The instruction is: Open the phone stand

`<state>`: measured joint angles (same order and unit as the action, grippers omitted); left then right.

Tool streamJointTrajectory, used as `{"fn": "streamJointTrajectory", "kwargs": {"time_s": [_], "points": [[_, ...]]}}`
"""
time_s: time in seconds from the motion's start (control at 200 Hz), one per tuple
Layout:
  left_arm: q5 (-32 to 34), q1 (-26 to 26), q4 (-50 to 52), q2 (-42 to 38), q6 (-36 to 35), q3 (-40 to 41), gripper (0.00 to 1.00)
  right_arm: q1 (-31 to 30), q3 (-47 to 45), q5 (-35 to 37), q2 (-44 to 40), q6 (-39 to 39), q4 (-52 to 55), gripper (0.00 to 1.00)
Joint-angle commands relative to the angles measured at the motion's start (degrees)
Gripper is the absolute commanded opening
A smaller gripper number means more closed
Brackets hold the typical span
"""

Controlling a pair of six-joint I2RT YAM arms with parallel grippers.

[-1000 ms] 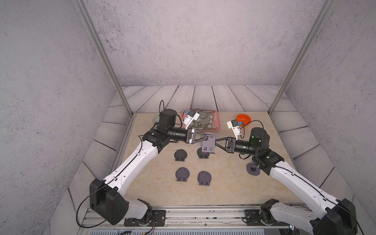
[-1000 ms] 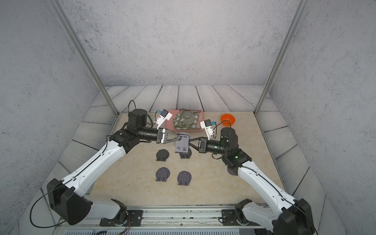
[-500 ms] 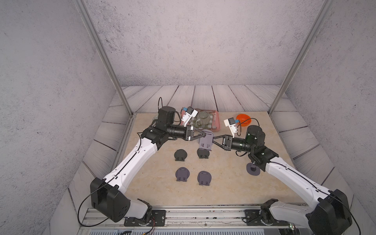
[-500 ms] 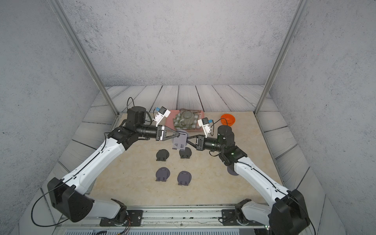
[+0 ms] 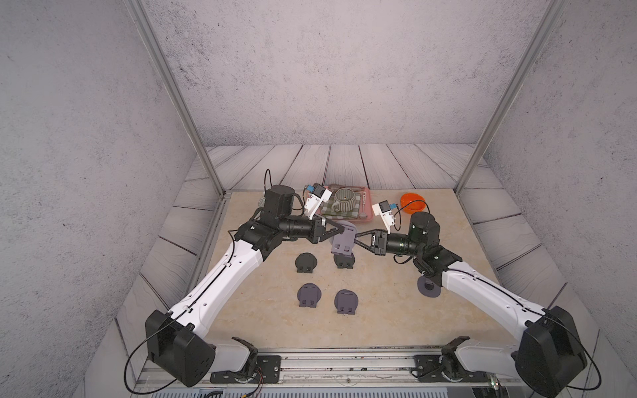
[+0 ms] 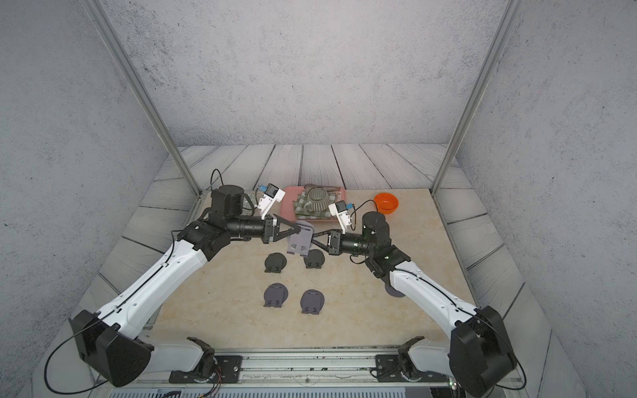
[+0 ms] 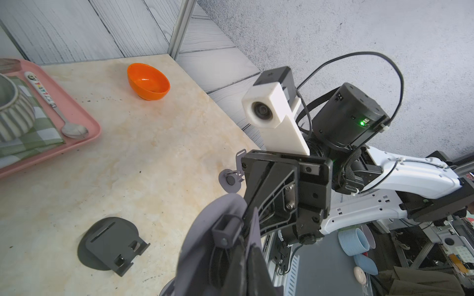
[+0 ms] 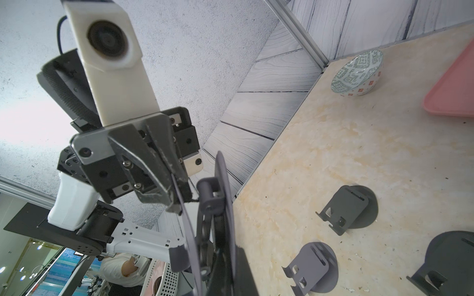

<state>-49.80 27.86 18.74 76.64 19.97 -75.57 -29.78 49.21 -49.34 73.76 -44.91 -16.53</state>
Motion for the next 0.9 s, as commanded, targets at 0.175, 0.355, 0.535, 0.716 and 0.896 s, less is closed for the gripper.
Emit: {"fn": "streamJointTrajectory", "kwargs": {"time_s": [0.175, 0.355, 0.535, 0.716, 0.896], "points": [[7.7, -3.1, -32.6, -0.2, 1.1, -12.3, 0.00, -4.1, -6.5, -4.0, 5.0, 1.8, 23.6, 0.00], [0.5, -4.2, -22.4, 3.6, 1.0, -19.8, 0.00, -4.3, -6.1, -3.2, 3.8, 2.4, 24.7, 0.00], [-6.2, -3.8, -18.7, 0.3, 2.7, -11.1, 0.00, -4.3, -0.7, -1.6, 1.6, 6.6, 32.1, 0.00], [0.1, -3.6, -21.2, -9.6, 4.4, 4.7, 0.00, -4.2, 4.8, -1.4, 1.0, 8.3, 35.8, 0.00], [13.1, -3.5, -27.6, -20.0, 8.9, 16.2, 0.00, -4.2, 5.0, -4.5, 2.9, 6.9, 33.2, 0.00]]}}
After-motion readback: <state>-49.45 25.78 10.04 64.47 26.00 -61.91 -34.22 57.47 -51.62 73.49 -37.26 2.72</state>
